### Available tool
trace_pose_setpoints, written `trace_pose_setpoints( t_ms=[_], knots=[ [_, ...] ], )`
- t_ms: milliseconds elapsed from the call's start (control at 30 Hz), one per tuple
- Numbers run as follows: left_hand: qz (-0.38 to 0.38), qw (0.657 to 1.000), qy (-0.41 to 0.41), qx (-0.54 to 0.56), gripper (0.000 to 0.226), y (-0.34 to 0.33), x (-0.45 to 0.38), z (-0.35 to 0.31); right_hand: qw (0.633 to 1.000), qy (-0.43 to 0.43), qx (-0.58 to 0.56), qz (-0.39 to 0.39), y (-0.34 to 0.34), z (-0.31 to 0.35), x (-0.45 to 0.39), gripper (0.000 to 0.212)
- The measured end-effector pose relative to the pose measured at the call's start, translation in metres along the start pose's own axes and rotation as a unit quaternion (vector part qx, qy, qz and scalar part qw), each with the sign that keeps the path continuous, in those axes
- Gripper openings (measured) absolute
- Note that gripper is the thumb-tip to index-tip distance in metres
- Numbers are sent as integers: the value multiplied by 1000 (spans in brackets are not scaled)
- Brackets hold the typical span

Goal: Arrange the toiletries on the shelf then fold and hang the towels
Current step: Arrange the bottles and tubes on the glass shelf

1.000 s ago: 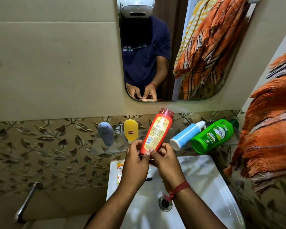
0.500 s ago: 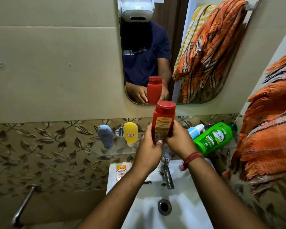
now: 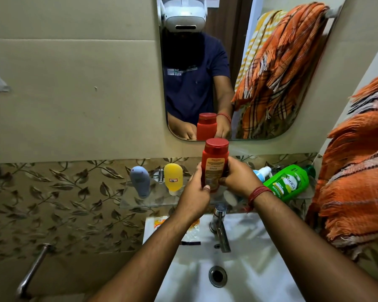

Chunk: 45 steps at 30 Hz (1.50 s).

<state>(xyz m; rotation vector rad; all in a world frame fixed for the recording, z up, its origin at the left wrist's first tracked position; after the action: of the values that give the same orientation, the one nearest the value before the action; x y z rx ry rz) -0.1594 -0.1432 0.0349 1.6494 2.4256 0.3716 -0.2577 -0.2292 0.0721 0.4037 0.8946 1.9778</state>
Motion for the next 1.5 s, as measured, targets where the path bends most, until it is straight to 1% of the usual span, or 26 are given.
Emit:
trace_pose_setpoints(
  t_ms=[167, 367, 433, 500, 533, 567, 633, 700, 767, 800, 867, 900, 967, 1033, 1100, 1200, 1300, 1367, 1500],
  knots=[
    [-1, 1000, -6, -3, 65, 2, 2, -2, 1000, -4, 4, 22, 2, -1, 1, 43],
    [3, 1000, -9, 7, 66, 1, 2, -2, 1000, -1, 14, 21, 1, -4, 0, 43],
    [6, 1000, -14, 10, 65, 0, 4, -3, 999, 0, 15, 32, 0, -4, 0, 47],
    [1, 999, -5, 31, 65, 0, 6, 1, 999, -3, 16, 45, 1, -5, 0, 57],
    [-4, 999, 7, 51, 66, 0, 7, 5, 999, -5, 8, 36, 5, -7, 1, 58],
    [-15, 997, 20, 69, 68, 2, 8, 10, 1000, -8, -7, 11, 12, -10, 2, 55],
    [-52, 994, 30, 87, 67, 6, 15, 22, 996, -19, -34, -79, 33, -18, 12, 44],
    [-92, 992, 19, 82, 57, 10, 25, 31, 985, -30, -36, -166, 48, -27, 31, 26],
    [-96, 994, -2, 48, 41, 5, 35, 35, 979, -51, -17, -198, 46, -41, 50, 16],
    [-81, 996, -9, 33, 36, -2, 37, 36, 978, -63, -10, -201, 41, -48, 58, 14],
    [-39, 999, -18, 7, 35, -19, 38, 34, 976, -81, 1, -200, 29, -59, 71, 12],
    [-19, 1000, -18, -5, 38, -28, 38, 32, 977, -86, 7, -194, 24, -61, 75, 12],
    [11, 1000, -18, -10, 46, -46, 35, 26, 983, -94, 28, -154, 12, -60, 78, 16],
    [18, 1000, -17, -4, 50, -58, 31, 23, 987, -99, 55, -110, 2, -57, 78, 22],
    [16, 1000, -6, -16, 52, -65, 26, 21, 988, -109, 57, -96, -4, -58, 76, 25],
    [2, 1000, -5, -19, 51, -69, 21, 18, 985, -139, -12, -99, -7, -65, 74, 24],
    [-27, 999, -18, -8, 34, -68, 16, 19, 972, -159, -106, -135, -9, -68, 77, 14],
    [-43, 998, -6, 34, 19, -67, 14, 23, 963, -156, -150, -158, -13, -68, 82, 10],
    [-73, 988, 36, 132, 13, -65, 14, 24, 953, -139, -201, -179, -21, -65, 94, 10]
  ],
)
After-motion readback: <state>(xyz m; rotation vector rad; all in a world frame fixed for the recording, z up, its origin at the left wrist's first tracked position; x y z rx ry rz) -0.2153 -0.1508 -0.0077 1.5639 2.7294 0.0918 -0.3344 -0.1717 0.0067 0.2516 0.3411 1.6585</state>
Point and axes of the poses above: each hand's wrist, its own x-axis away from the middle knuckle, its own y-axis out of the back of the hand, z = x × y, the point moved 6 cm from there along -x, towards the middle knuckle, and after that the axes turned 3 degrees about x, right-handed, at the moved point
